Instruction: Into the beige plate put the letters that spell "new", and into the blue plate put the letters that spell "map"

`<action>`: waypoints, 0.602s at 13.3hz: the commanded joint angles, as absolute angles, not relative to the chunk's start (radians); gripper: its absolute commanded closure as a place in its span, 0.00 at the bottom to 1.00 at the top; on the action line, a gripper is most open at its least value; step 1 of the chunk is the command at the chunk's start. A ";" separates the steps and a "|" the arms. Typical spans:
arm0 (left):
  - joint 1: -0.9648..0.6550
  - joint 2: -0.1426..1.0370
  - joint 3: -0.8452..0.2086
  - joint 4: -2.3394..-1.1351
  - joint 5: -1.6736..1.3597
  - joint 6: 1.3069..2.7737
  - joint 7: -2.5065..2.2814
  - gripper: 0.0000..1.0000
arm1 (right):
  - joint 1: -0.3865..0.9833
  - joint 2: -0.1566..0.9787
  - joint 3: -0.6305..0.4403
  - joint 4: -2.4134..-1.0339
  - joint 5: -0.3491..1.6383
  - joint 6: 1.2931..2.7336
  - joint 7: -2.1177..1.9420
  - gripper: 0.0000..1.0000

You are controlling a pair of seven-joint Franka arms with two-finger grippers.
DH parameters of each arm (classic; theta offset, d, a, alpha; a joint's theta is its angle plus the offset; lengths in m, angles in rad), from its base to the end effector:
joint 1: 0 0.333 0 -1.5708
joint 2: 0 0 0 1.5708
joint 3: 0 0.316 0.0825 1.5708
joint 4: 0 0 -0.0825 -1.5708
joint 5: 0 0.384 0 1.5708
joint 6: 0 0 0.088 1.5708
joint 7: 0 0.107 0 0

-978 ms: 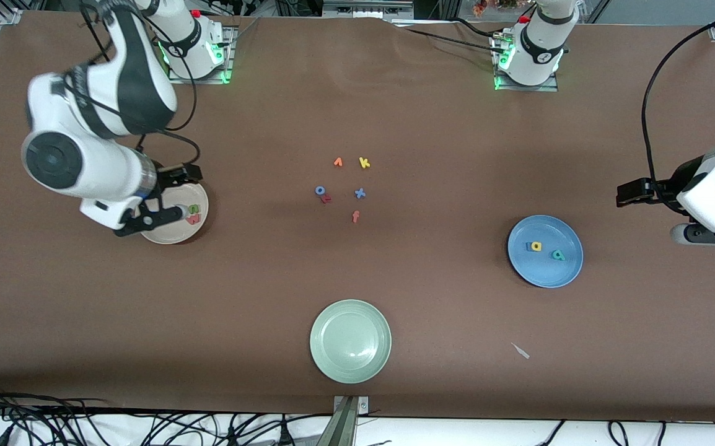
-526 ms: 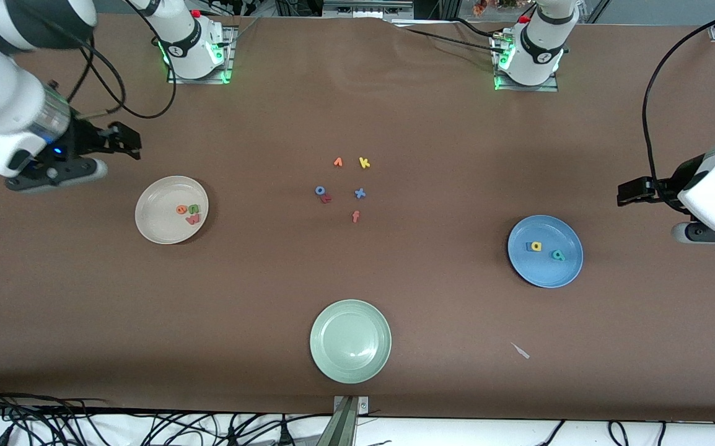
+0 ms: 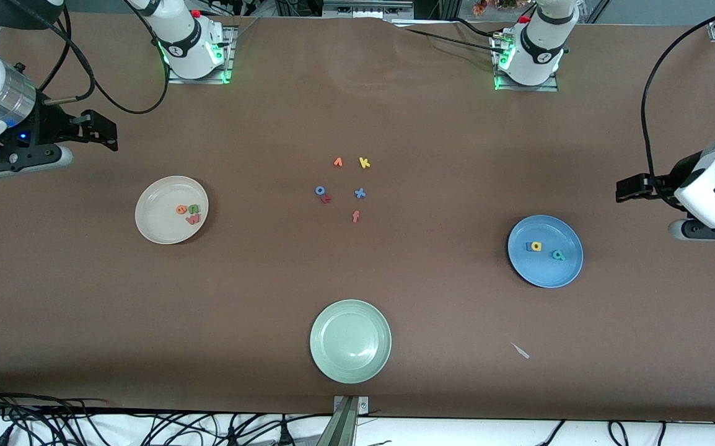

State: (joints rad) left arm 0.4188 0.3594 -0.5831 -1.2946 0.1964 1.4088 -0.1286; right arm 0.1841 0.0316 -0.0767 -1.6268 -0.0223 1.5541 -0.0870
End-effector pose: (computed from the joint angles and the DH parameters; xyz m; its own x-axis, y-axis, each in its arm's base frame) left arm 0.6291 -0.0171 0.5534 0.9825 -0.0084 -0.1863 -0.0134 -0.9996 -0.0256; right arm 0.5555 0.0581 0.5793 0.9757 0.1920 -0.1058 0.1946 -0.9808 0.0155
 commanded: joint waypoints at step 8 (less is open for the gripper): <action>0.097 -0.035 -0.130 -1.822 0.023 1.801 0.005 0.00 | 0.175 0.023 -0.081 -1.635 0.003 1.559 -0.026 0.00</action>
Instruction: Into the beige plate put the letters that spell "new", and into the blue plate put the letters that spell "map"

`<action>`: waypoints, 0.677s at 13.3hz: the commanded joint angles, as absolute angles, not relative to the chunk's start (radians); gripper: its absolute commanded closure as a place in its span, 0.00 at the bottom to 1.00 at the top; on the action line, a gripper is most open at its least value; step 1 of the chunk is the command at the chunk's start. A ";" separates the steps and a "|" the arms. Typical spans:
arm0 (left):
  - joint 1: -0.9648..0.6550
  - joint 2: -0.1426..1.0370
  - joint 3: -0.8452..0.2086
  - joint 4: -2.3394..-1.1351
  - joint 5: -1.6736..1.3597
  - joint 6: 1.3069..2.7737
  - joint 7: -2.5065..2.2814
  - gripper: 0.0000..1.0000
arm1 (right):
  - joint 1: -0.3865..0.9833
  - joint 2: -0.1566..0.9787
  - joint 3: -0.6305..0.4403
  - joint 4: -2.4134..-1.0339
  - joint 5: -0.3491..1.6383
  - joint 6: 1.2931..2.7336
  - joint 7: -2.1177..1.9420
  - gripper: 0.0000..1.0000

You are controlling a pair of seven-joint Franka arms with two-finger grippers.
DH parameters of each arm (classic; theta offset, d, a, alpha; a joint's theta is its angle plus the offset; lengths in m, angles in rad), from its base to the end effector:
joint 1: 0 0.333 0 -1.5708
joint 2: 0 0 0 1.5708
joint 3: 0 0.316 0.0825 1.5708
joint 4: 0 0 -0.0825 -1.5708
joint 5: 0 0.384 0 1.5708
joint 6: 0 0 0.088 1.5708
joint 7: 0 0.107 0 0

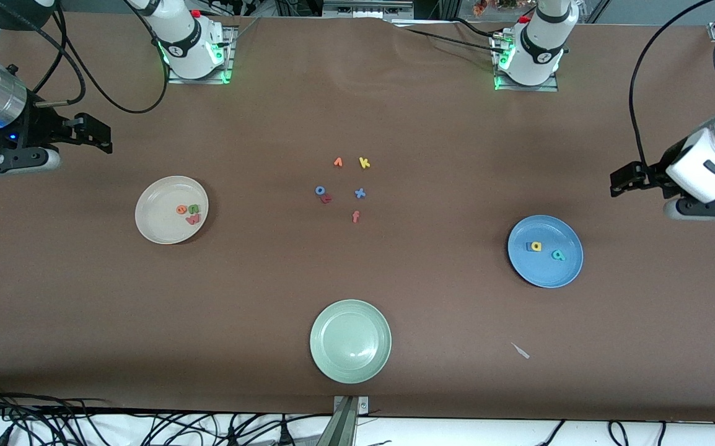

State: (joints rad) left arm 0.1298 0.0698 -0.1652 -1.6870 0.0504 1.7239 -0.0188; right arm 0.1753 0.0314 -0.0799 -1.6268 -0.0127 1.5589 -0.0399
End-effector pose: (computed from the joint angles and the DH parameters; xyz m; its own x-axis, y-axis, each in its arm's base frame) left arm 0.5811 -0.0133 0.5433 0.9992 -0.0243 -0.0313 -0.0255 -0.9989 -0.0387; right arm 0.5566 0.0525 0.5798 0.9860 0.1341 -0.0996 0.1358 -0.9907 0.0112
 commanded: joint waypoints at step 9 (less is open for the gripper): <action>0.000 -0.101 -0.046 -1.869 0.021 1.759 0.000 0.00 | 0.175 0.025 -0.080 -1.632 0.003 1.559 -0.026 0.00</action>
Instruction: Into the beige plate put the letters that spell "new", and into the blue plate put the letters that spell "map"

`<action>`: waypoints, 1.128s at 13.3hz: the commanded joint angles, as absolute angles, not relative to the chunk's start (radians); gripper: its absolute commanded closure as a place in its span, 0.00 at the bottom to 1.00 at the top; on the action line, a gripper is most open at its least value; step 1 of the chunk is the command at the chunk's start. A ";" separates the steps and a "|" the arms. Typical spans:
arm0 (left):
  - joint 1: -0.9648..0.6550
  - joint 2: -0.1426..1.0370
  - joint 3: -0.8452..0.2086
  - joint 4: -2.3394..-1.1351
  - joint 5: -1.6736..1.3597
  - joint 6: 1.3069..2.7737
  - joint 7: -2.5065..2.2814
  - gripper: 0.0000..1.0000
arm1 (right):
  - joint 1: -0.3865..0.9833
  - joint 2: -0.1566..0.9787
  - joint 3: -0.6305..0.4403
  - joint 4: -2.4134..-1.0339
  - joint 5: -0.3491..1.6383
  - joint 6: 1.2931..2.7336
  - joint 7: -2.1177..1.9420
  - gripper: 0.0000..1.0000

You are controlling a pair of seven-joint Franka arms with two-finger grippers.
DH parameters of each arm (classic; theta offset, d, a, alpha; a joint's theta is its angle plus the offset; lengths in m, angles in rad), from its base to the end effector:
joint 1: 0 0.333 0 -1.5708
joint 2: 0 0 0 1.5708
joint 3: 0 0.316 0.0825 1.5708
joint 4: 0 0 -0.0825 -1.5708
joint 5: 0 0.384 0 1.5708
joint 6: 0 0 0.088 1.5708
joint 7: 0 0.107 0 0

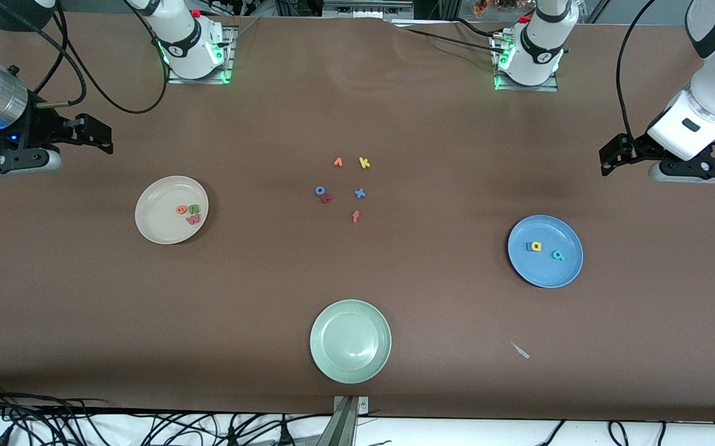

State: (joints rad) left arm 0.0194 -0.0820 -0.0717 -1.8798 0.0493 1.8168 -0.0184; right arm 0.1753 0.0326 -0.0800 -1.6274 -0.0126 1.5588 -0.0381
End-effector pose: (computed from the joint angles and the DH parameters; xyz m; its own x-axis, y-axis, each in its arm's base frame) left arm 0.5386 -0.0252 0.5434 0.9988 -0.0458 0.0194 -0.0447 -0.9976 -0.0535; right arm 0.5568 0.0525 0.5788 0.9860 0.1321 -0.1014 0.1340 -0.9909 0.0113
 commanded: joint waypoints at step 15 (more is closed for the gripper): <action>-0.078 -0.038 0.009 -1.775 -0.003 1.723 -0.011 0.00 | 0.170 0.031 -0.083 -1.624 0.000 1.537 -0.032 0.00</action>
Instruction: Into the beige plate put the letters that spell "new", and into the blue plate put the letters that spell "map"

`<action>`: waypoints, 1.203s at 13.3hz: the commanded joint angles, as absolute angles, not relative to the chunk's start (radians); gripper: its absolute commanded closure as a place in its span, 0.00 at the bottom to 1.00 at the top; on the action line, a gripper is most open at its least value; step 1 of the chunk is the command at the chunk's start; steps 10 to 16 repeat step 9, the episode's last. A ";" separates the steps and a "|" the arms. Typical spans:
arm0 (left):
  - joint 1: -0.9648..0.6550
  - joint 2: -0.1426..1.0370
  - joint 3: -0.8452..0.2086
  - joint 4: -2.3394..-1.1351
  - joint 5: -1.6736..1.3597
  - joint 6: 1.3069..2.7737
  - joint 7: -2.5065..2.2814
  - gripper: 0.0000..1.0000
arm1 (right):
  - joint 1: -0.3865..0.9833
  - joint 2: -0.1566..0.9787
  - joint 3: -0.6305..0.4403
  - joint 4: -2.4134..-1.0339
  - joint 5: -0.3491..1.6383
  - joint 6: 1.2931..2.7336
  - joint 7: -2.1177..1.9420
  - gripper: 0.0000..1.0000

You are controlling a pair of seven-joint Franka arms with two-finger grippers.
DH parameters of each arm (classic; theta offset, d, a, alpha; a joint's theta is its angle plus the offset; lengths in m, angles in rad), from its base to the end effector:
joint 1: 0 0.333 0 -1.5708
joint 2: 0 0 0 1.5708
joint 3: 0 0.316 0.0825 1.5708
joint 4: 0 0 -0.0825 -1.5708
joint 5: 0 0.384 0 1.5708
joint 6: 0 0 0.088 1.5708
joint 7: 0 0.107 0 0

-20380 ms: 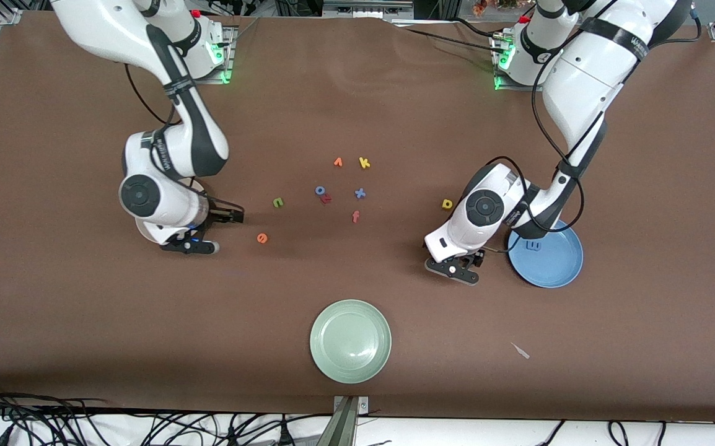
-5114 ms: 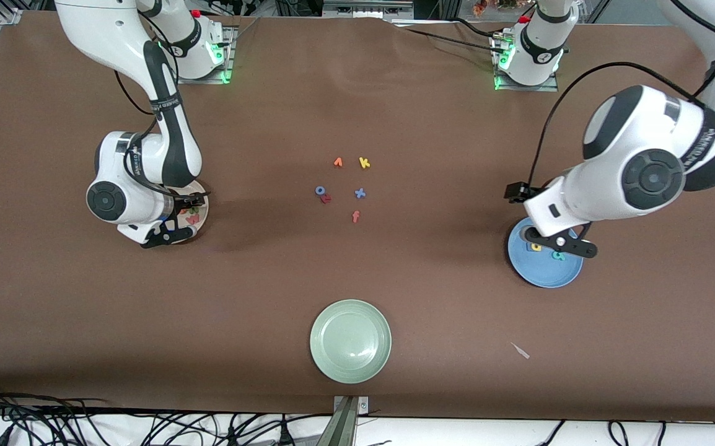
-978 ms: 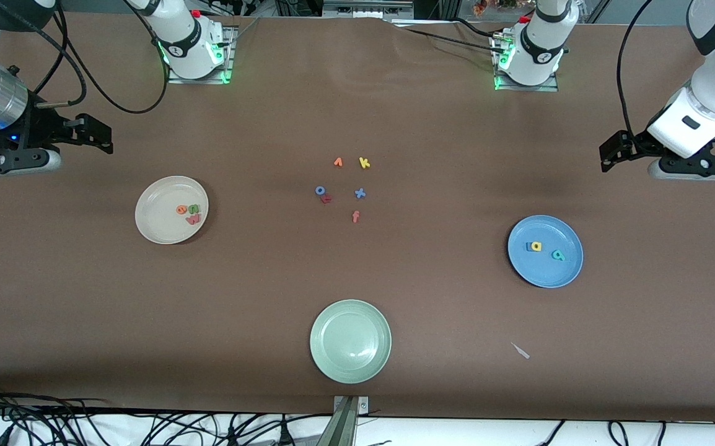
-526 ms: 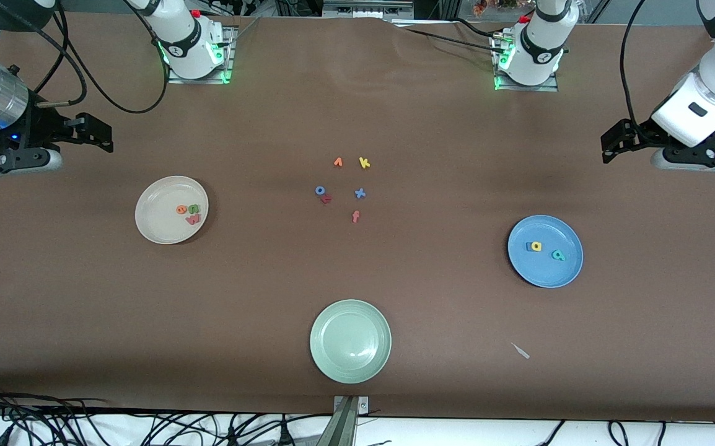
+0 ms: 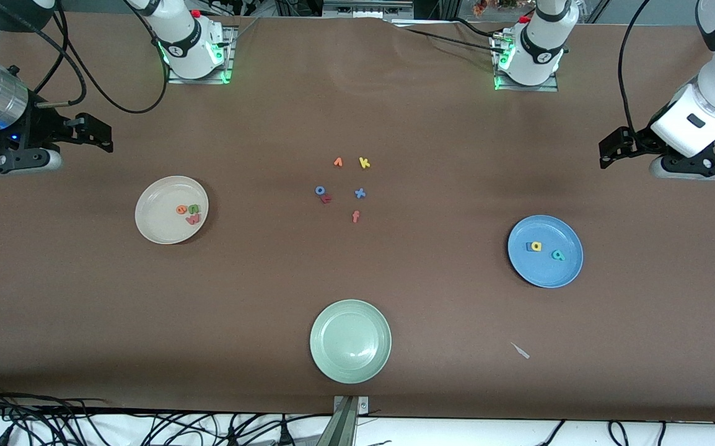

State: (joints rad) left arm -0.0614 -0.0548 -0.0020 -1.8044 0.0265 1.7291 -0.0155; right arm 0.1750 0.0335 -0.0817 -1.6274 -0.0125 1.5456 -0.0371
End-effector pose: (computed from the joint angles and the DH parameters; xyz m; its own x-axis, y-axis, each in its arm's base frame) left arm 0.5425 -0.0320 0.5572 0.9984 -0.0520 -0.0201 -0.0526 -0.9983 -0.0265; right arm 0.5556 0.0513 0.5773 0.9849 0.1288 -0.1154 0.1309 -0.9913 0.0109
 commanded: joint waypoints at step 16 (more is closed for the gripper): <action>-0.080 0.025 0.009 -1.718 0.009 1.723 0.000 0.00 | 0.170 0.032 -0.083 -1.624 0.000 1.537 -0.032 0.00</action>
